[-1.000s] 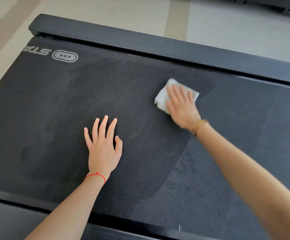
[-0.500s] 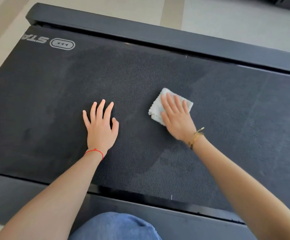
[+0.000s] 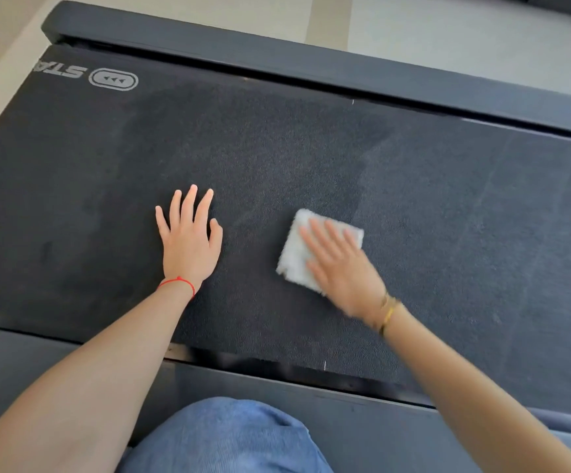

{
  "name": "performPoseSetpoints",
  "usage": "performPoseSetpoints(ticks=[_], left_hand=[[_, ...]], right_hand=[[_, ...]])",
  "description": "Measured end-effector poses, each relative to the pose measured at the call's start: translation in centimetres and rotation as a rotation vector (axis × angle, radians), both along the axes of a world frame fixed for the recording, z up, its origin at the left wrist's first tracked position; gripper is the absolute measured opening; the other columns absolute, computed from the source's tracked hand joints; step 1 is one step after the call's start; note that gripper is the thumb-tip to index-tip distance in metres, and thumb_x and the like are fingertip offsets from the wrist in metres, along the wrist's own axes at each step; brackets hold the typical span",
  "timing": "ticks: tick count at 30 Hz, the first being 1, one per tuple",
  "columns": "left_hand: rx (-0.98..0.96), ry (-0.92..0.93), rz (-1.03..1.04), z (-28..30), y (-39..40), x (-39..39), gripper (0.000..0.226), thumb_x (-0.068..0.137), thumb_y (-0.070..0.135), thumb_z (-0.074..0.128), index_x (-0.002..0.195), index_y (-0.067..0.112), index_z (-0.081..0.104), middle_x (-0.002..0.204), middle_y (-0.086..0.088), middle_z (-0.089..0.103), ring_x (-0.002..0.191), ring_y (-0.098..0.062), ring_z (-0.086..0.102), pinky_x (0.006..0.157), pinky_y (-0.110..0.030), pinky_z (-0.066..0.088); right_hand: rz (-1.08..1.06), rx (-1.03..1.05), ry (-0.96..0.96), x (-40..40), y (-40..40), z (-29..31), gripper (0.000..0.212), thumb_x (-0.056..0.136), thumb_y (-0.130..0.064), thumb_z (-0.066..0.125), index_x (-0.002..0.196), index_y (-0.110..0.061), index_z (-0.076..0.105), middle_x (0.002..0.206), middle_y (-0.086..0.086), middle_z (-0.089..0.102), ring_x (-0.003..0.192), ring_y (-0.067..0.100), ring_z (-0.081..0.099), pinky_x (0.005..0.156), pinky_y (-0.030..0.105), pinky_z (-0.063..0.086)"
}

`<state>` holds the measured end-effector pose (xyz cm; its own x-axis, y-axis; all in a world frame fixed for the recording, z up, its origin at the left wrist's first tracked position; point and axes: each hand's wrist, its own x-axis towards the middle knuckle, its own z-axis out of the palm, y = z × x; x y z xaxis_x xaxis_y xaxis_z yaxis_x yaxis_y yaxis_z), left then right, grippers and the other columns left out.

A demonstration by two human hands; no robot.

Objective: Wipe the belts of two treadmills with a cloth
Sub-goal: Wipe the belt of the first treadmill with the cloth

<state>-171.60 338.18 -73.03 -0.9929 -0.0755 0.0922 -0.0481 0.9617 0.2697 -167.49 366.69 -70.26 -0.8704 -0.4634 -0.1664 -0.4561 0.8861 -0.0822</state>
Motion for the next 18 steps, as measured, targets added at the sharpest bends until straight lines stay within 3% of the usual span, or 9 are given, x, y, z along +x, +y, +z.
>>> performPoseSetpoints(ticks=[4, 7, 11, 14, 18], left_hand=[[0.013, 0.011, 0.005, 0.1, 0.1, -0.1, 0.052, 0.102, 0.026, 0.041, 0.154, 0.02, 0.036, 0.162, -0.009, 0.03, 0.152, -0.032, 0.019, 0.123, -0.061, 0.009], [0.016, 0.025, 0.011, -0.1, 0.2, -0.3, 0.052, 0.101, 0.025, 0.043, 0.153, 0.02, 0.038, 0.161, -0.009, 0.032, 0.152, -0.032, 0.021, 0.123, -0.061, 0.009], [-0.008, 0.052, 0.0, 0.0, 0.4, -0.2, 0.05, 0.1, 0.02, 0.045, 0.15, 0.017, 0.042, 0.157, -0.012, 0.037, 0.149, -0.033, 0.026, 0.122, -0.06, 0.012], [-0.098, 0.091, -0.173, 0.4, 0.9, -0.2, 0.053, 0.097, 0.01, 0.047, 0.15, 0.015, 0.043, 0.152, -0.012, 0.044, 0.145, -0.033, 0.035, 0.121, -0.06, 0.019], [0.02, 0.088, -0.24, 1.6, 4.0, -1.1, 0.045, 0.1, 0.014, 0.047, 0.145, 0.013, 0.05, 0.149, -0.009, 0.048, 0.143, -0.03, 0.038, 0.121, -0.054, 0.021]], right_hand=[[-0.29, -0.104, -0.078, -3.7, 0.6, 0.2, 0.057, 0.107, -0.036, 0.017, 0.158, -0.018, -0.002, 0.166, 0.003, -0.005, 0.152, 0.029, -0.006, 0.122, 0.051, 0.003], [-0.147, -0.08, -0.052, 0.9, -1.9, -0.2, 0.057, 0.107, -0.034, 0.016, 0.158, -0.016, -0.002, 0.166, 0.005, -0.003, 0.152, 0.031, -0.006, 0.121, 0.053, 0.006], [0.057, -0.163, -0.075, 9.0, -2.1, -0.3, 0.056, 0.108, -0.039, 0.021, 0.159, -0.021, 0.005, 0.166, -0.002, 0.002, 0.153, 0.026, 0.0, 0.123, 0.047, 0.002], [0.082, -0.129, -0.064, 8.5, -0.8, -0.3, 0.056, 0.108, -0.04, 0.021, 0.159, -0.024, 0.005, 0.166, -0.004, 0.004, 0.153, 0.023, 0.001, 0.123, 0.044, 0.003], [-0.22, -0.132, -0.049, 0.3, 2.6, -0.3, 0.056, 0.107, -0.037, 0.017, 0.158, -0.023, 0.0, 0.166, -0.002, -0.004, 0.153, 0.023, -0.008, 0.123, 0.046, 0.003]])
